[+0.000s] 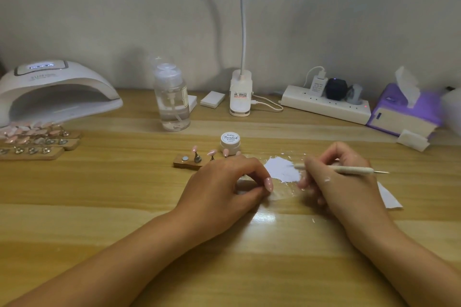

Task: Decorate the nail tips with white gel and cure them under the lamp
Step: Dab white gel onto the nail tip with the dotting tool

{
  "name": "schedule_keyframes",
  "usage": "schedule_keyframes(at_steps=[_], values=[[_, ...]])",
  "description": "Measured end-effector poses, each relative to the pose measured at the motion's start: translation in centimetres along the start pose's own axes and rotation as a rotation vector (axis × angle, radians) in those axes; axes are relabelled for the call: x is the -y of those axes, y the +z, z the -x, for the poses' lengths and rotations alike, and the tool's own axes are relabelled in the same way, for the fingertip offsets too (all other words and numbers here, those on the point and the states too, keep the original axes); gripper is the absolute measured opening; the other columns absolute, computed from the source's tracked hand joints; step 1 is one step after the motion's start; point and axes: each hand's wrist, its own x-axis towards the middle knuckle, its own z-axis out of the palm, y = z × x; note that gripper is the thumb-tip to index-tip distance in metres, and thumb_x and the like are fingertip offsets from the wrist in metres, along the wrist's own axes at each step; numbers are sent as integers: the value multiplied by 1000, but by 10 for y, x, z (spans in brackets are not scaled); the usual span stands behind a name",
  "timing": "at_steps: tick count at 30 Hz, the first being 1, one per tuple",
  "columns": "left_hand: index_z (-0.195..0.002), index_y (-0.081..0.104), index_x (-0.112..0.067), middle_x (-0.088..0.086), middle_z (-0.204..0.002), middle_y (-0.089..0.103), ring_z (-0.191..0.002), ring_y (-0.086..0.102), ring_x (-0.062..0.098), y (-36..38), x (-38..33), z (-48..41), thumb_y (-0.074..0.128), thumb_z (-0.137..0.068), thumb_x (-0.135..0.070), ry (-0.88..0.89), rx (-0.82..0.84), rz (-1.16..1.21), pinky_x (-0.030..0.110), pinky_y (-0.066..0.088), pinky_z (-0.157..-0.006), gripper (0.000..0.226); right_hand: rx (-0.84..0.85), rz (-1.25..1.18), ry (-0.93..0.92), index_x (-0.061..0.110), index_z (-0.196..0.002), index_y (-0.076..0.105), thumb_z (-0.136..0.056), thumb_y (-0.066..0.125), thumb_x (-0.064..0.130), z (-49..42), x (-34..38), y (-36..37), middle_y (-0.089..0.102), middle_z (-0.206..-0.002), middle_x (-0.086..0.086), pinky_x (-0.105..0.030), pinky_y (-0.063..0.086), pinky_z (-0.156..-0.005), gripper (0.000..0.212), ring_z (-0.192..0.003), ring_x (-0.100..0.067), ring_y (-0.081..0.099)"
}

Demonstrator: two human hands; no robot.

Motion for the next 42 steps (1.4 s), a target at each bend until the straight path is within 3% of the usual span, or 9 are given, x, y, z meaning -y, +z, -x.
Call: schedule_keyframes(at_steps=[5,9,13,16,24,28,33,37,42], values=[[-83,64,-42,-19,-92,70,-68,52,-11,0,-1,0,70,-88,-30,-2,3,4,39,42,-102,14,-44,-260,-64,15,-97,59,-91,68,32,8,18,1,76,-79,-4,-19,48,-40,20,-57,-13,69],[-81,63,-44,-22,-90,69,-72,54,-11,0,-1,0,70,-88,-30,2,2,-12,38,42,-101,17,63,-328,-4,16,-83,55,-83,73,33,19,22,10,68,-62,-5,-18,38,-36,24,-41,-11,52],[-79,63,-44,-23,-80,63,-65,50,-11,0,-1,0,72,-85,-30,4,-20,-19,35,42,-99,18,100,-336,94,13,-71,45,-90,68,11,24,16,16,62,-52,-10,-19,40,-38,30,-38,-13,49],[-82,67,-40,-18,-82,65,-65,51,-9,1,0,0,71,-85,-30,-6,-17,-12,34,38,-104,12,77,-305,75,13,-62,42,-83,62,1,25,17,17,58,-46,-13,-16,37,-37,32,-35,-11,48],[-82,69,-37,-25,-71,57,-65,50,-12,1,0,-1,73,-84,-27,5,-35,-31,29,32,-105,11,103,-245,90,12,-63,42,-79,60,1,25,17,19,61,-50,-16,-14,37,-37,27,-36,-10,51],[-81,68,-37,-20,-80,65,-68,50,-11,0,0,-1,72,-85,-26,20,-27,-25,31,34,-104,13,115,-228,90,12,-64,43,-78,61,5,25,16,18,63,-51,-16,-17,41,-39,24,-39,-11,53],[-82,69,-36,-22,-78,63,-67,50,-11,0,0,-1,71,-85,-28,21,-27,-22,28,35,-94,9,125,-220,91,10,-66,44,-80,61,4,25,17,19,64,-52,-16,-18,43,-40,23,-40,-12,53],[-81,68,-36,-25,-78,63,-68,49,-14,0,0,-1,73,-85,-26,37,-30,-39,20,31,-95,12,107,-254,97,10,-65,43,-83,60,-1,25,18,18,62,-51,-16,-18,41,-39,27,-37,-12,52],[-81,67,-39,-24,-89,69,-86,58,-7,-1,0,-1,72,-86,-27,27,-16,-78,1,16,-93,14,119,-244,100,9,-66,43,-83,60,-1,25,19,19,62,-50,-15,-18,43,-40,26,-38,-13,51]])
